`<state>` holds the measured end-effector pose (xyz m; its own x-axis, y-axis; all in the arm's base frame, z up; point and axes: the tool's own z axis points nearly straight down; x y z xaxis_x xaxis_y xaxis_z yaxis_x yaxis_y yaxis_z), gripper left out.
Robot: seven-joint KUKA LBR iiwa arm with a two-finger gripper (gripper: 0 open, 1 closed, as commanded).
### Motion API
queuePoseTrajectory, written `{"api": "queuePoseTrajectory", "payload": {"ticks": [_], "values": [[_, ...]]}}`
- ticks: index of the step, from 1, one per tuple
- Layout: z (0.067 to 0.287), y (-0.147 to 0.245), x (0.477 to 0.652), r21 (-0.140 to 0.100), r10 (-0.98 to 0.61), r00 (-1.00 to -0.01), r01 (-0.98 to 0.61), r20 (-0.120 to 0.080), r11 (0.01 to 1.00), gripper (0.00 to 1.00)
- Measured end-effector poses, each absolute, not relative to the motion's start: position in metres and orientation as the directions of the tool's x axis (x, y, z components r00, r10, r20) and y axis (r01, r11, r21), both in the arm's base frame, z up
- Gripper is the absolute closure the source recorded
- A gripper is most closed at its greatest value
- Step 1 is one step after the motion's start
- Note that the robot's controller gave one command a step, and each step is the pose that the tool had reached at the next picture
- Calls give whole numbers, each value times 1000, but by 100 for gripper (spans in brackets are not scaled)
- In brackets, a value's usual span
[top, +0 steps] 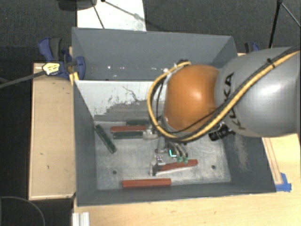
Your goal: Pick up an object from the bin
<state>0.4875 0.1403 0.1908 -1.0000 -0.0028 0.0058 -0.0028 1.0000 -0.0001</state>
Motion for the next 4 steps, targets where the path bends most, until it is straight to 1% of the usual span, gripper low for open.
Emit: {"api": "queuePoseTrajectory", "payload": {"ticks": [1,2,3,4], "values": [[194,140,489,1,3,-1000,3,-2,1000,100],[194,140,489,1,5,-1000,5,-2,1000,0],[194,140,489,1,6,-1000,6,-2,1000,0],[146,104,514,3,-32,-999,-32,-10,999,0]]}}
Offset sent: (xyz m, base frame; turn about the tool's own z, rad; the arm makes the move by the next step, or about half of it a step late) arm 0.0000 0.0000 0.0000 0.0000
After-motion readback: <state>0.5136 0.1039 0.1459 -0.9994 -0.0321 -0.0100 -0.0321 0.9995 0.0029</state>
